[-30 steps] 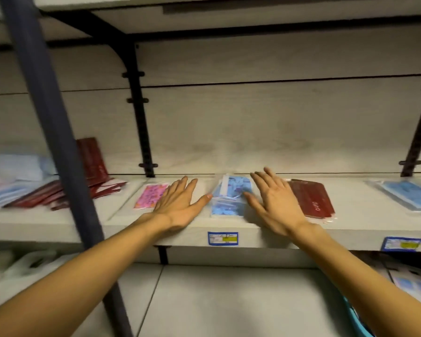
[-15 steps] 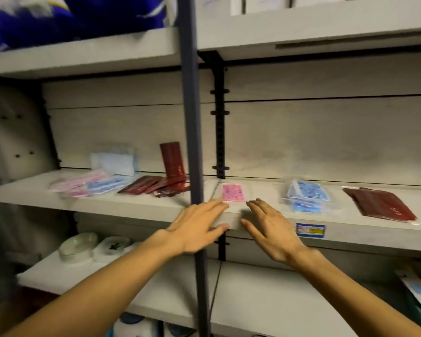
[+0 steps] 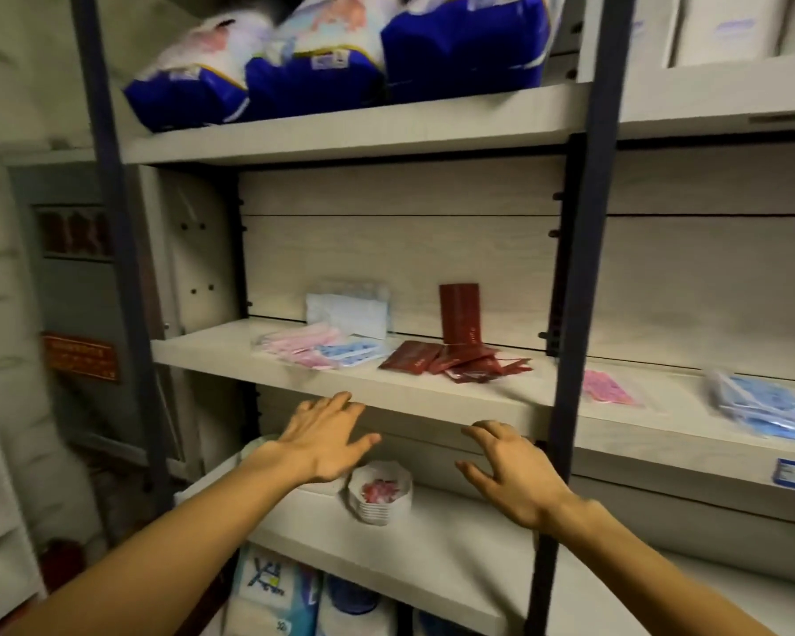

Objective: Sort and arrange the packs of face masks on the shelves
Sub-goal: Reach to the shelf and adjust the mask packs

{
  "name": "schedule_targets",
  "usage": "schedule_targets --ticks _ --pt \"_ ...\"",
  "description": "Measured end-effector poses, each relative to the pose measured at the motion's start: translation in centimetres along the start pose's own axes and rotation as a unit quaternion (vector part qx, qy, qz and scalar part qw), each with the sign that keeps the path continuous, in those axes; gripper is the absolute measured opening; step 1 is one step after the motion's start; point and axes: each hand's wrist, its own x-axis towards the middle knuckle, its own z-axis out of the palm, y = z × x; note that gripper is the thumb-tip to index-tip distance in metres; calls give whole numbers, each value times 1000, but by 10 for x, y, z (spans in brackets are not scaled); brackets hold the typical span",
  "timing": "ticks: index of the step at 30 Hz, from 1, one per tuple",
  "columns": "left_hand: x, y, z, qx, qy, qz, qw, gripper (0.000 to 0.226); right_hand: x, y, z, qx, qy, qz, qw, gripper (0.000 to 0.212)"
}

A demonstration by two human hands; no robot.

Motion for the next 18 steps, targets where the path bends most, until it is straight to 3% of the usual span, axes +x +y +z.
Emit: schedule_targets --ticks 12,18 --pt "78 -148 10 -7 94 -56 994 50 164 -58 49 58 98 -14 993 31" --pt "159 -213 3 18 75 -69 995 53 288 -68 63 82 79 49 992 41"
